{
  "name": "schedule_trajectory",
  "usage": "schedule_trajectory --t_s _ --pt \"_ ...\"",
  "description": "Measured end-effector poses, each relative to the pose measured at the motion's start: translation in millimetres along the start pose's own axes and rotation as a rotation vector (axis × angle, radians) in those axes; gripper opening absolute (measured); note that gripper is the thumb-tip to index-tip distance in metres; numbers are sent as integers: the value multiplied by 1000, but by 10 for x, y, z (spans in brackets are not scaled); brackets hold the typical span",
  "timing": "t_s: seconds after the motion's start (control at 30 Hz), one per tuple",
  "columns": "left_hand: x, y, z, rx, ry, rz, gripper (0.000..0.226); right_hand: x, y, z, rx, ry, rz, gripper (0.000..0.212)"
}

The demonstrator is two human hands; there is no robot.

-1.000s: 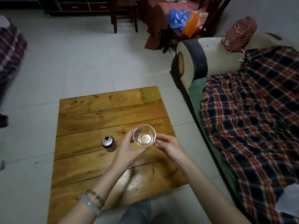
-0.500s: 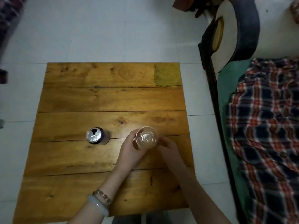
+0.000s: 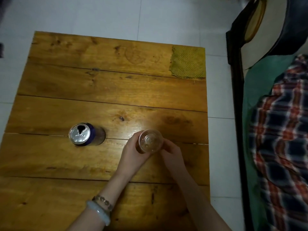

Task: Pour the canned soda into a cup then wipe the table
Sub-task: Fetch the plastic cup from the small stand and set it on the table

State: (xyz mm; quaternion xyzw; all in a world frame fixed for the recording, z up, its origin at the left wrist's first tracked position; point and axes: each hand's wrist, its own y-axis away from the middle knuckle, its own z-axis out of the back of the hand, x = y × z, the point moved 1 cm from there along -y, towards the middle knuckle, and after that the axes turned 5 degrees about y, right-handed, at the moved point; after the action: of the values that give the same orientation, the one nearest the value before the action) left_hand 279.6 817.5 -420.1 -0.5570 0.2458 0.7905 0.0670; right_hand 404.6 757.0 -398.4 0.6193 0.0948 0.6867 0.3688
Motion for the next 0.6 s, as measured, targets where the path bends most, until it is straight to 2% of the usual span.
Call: schedule_trajectory --t_s 0.37,0.5,0.6 --pt "-46 -34 41 31 -26 -5 56 -79 -64 -61 -2 34 -18 37" --pt "-34 -54 46 58 -62 -18 56 -105 -78 -77 -18 61 -35 47" --pt "33 -44 107 85 -136 7 71 -83 -49 -17 -22 49 -25 39"
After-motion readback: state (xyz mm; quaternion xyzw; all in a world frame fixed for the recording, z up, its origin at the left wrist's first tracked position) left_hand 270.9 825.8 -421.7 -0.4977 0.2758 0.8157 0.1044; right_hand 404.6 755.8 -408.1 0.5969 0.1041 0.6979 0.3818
